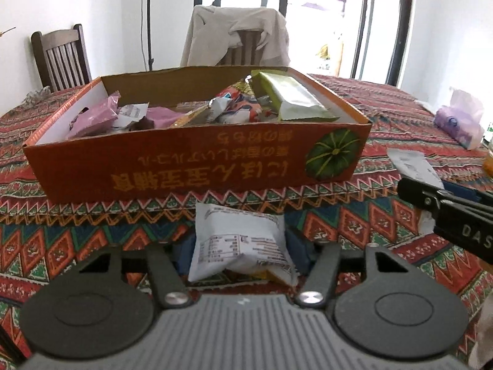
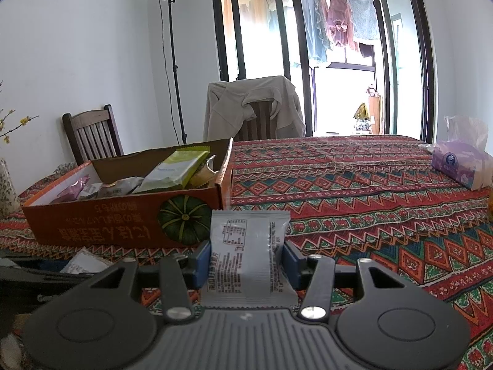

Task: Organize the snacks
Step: 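Carry both white packets over the box with both grippers, then open both grippers to drop the white packets into the box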

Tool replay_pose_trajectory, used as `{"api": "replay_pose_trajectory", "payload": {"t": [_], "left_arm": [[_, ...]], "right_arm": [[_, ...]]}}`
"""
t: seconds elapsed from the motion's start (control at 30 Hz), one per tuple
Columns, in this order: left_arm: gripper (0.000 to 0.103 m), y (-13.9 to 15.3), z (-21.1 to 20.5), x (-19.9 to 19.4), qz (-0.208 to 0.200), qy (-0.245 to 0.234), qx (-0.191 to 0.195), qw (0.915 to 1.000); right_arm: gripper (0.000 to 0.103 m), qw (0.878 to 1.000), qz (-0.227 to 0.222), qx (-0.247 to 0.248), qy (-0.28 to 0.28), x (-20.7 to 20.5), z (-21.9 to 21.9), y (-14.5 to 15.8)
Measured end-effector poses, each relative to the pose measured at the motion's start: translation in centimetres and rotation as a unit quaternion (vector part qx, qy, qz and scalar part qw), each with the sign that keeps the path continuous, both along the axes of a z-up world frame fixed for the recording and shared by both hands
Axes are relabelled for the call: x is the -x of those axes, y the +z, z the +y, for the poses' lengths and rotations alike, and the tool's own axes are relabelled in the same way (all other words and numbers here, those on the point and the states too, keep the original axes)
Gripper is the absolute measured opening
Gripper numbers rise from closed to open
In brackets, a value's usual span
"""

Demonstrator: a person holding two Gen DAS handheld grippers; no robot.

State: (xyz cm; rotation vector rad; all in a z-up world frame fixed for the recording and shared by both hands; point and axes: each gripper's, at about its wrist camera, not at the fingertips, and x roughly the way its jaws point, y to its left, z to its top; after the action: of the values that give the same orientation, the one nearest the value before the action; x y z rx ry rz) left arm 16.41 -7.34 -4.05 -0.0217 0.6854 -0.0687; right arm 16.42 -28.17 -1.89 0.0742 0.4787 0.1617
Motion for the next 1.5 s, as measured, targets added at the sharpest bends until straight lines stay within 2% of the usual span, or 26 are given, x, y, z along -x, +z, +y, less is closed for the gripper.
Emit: {"api": "replay_pose_trajectory", "payload": {"t": [0.17, 0.27, 0.4, 0.67, 0.9, 1.1, 1.2, 1.23, 1.3, 1.33, 1.37, 1.4, 1.5], "left_arm": [[0.062, 1.3, 0.6, 1.5, -0.031, -0.011, 0.01, 0.9994], [0.062, 3.0, 1.3, 2.5, -0.062, -0.017, 0.015, 0.9978], [0.062, 5.6, 2.7, 2.7, -0.095, -0.013, 0.026, 0.995], [0.062, 9.5, 6.2, -0.8, -0.125, 0.032, 0.037, 0.9909], [0.062, 10.8, 8.8, -7.0, -0.119, 0.083, 0.026, 0.9891], [0.063, 9.8, 10.5, -11.7, -0.094, 0.124, 0.009, 0.9877], [0.07, 8.8, 11.2, -12.9, -0.083, 0.144, -0.003, 0.986], [0.077, 8.5, 11.5, -12.9, -0.08, 0.147, -0.004, 0.9859], [0.09, 8.1, 11.9, -12.3, -0.088, 0.147, -0.003, 0.9852], [0.103, 8.1, 12.0, -11.9, -0.093, 0.148, -0.006, 0.9845], [0.103, 8.1, 12.1, -11.5, -0.1, 0.152, -0.011, 0.9833], [0.103, 8.1, 12.1, -11.1, -0.106, 0.152, -0.013, 0.9826], [0.103, 8.4, 12.3, -9.8, -0.115, 0.146, -0.008, 0.9826]], "right_arm": [[0.048, 1.0, -0.023, 0.007, 0.003, 0.8, 0.3, 0.2], [0.047, 0.998, -0.051, 0.03, 0.008, 1.8, 1.2, 0.7], [0.047, 0.996, -0.073, 0.03, 0.029, 2.1, 2.5, 2.4], [0.047, 0.992, -0.104, 0.045, 0.063, -1.4, 6.7, 6.9], [0.047, 0.992, -0.093, 0.061, 0.064, -7.8, 10.2, 8.9], [0.047, 0.995, -0.045, 0.082, 0.046, -13.0, 12.6, 7.6], [0.048, 0.996, -0.015, 0.08, 0.049, -14.5, 13.1, 6.5], [0.048, 0.996, -0.007, 0.08, 0.049, -14.8, 13.1, 6.0], [0.062, 0.995, -0.002, 0.081, 0.051, -14.7, 13.0, 5.5], [0.079, 0.996, -0.007, 0.074, 0.053, -14.4, 12.6, 5.4], [0.096, 0.996, -0.013, 0.067, 0.054, -14.1, 12.2, 5.4], [0.101, 0.997, -0.018, 0.061, 0.053, -13.8, 11.8, 5.6], [0.103, 0.997, -0.028, 0.044, 0.049, -12.5, 10.7, 6.1]]}}
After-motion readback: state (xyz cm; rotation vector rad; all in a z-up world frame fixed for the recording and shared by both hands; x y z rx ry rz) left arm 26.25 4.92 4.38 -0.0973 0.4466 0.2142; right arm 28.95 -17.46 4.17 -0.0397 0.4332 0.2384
